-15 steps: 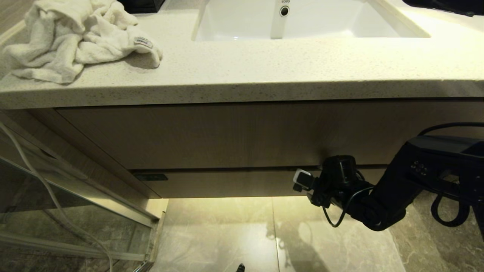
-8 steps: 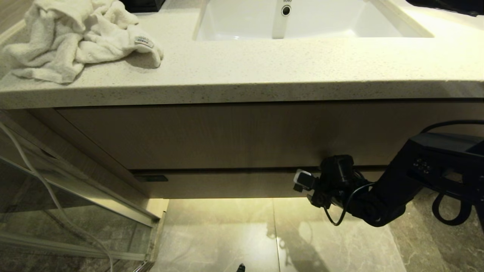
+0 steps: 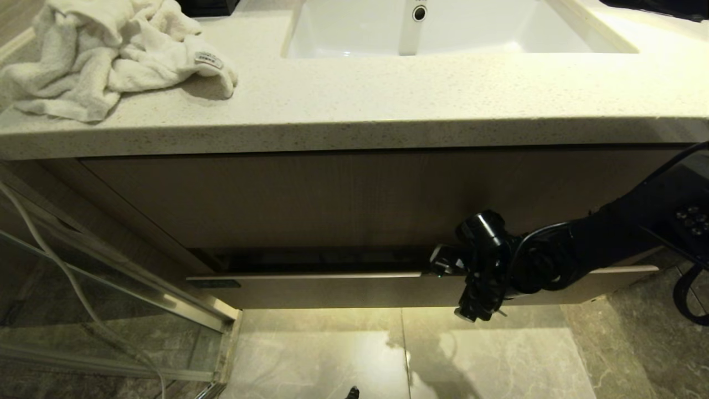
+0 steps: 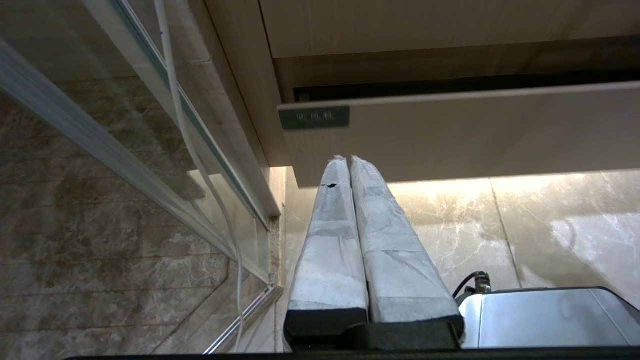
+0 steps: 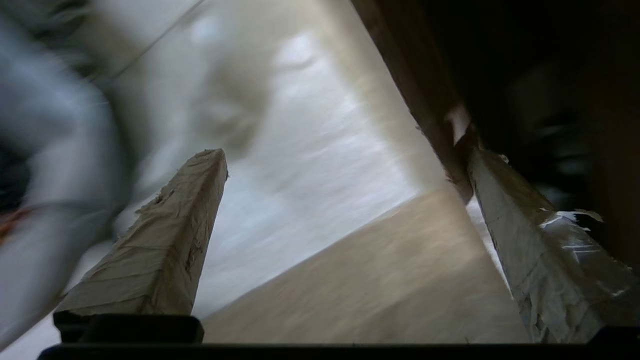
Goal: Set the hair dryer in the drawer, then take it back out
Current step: Pull open the drawer
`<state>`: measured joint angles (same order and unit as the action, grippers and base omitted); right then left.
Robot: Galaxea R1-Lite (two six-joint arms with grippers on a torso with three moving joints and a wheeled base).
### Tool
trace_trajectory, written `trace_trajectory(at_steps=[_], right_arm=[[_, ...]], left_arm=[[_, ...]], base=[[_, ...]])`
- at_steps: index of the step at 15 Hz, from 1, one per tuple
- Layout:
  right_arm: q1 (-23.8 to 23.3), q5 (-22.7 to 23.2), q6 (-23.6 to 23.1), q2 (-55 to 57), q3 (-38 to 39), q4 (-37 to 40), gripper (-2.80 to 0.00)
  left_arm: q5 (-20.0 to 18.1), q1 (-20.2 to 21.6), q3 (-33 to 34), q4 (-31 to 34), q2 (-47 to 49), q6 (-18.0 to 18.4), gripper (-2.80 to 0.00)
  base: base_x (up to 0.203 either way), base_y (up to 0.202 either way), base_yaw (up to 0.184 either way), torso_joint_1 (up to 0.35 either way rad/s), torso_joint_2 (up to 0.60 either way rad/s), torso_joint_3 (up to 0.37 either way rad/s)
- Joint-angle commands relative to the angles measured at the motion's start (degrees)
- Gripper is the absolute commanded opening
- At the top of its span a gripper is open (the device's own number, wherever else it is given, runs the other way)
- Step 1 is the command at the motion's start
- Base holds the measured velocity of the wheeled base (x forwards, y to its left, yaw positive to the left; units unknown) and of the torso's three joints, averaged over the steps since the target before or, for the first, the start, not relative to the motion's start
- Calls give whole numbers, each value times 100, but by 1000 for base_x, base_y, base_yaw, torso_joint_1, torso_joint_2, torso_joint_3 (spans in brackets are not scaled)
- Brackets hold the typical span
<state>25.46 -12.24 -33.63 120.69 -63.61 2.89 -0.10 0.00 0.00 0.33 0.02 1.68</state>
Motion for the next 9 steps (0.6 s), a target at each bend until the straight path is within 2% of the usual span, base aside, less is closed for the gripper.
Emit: trace_trajectory(at_steps=[1,2,3,5,8,9], right_arm=[[251,197,766,-560,-648,2269,0],[391,379,1123,-817,-734,2889,0],[508,512,1459,-968,-781,3181,0],[535,536,2589,-1314,-909,3298,0],[534,188,4101,-1999,-1112,3714,0],[536,102,4375,-2349,-1182,3966,0]], left_arm=[[1,0,9,2,6,-1,-280],[1,0,9,2,6,-1,-280],[1,0,9,2,6,-1,-280],[1,0,9,2,-2,-1,-280],[1,0,9,2,6,-1,-280],[1,0,9,2,2,-1,-280]], base=[[0,0,0,0,0,0],[0,0,0,0,0,0],[0,0,0,0,0,0],[0,0,0,0,0,0],[0,0,0,0,0,0],[0,0,0,0,0,0]])
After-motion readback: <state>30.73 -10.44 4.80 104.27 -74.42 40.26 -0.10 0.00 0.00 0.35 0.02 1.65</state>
